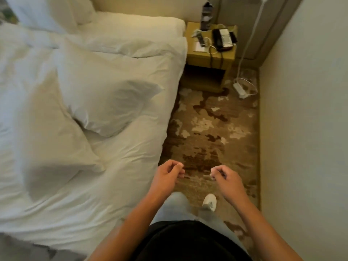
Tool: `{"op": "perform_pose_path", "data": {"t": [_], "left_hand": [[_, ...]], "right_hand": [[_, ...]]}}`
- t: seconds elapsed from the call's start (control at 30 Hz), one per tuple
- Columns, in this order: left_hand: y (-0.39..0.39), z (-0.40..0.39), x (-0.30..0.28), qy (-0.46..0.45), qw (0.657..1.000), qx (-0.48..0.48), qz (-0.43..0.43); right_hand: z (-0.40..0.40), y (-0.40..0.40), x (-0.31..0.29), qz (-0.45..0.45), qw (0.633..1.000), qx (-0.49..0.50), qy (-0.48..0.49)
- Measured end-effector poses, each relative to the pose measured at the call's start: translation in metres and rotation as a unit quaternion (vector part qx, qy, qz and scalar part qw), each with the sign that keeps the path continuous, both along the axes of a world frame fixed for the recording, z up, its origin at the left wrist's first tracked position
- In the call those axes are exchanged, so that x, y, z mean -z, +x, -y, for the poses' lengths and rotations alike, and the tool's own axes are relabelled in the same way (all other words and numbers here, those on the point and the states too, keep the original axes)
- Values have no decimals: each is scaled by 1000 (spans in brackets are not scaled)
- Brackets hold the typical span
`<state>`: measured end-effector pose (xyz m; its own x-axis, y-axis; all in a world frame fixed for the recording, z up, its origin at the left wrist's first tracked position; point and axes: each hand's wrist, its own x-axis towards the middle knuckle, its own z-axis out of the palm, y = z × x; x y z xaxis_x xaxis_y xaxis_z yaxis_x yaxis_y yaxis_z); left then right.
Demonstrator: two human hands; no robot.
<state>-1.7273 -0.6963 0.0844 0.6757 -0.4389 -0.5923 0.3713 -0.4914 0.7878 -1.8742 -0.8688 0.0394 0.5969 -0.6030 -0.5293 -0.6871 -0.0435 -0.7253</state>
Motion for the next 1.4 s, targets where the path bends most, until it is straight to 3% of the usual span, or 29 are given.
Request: {"op": "perform_pose_path", "data": {"t": [0.17, 0.33, 0.63, 0.9, 1.0, 1.13, 1.4], "left_hand": [[39, 28, -1, 18, 990, -136, -5], [105, 60, 12, 17, 970, -241, -9], [322, 124, 33, -2, 943, -332, 13], [521, 99, 49, 119, 904, -400, 87], [576, 82, 66, 187, 895, -386, 118], [641, 67, 93, 318, 894, -296, 105], [689, 54, 138, 366, 888, -271, 65]], "right_hand": [[87, 127, -19, 41, 991, -121, -30], [124, 249, -21, 41, 971, -231, -48], [152, 461, -9, -19, 932, -343, -118], [140, 641, 14, -1, 883, -449, -135], [132, 707, 36, 3, 859, -493, -137], [113, 792, 74, 7, 849, -515, -120], [60, 884, 139, -63, 863, -497, -60]]}}
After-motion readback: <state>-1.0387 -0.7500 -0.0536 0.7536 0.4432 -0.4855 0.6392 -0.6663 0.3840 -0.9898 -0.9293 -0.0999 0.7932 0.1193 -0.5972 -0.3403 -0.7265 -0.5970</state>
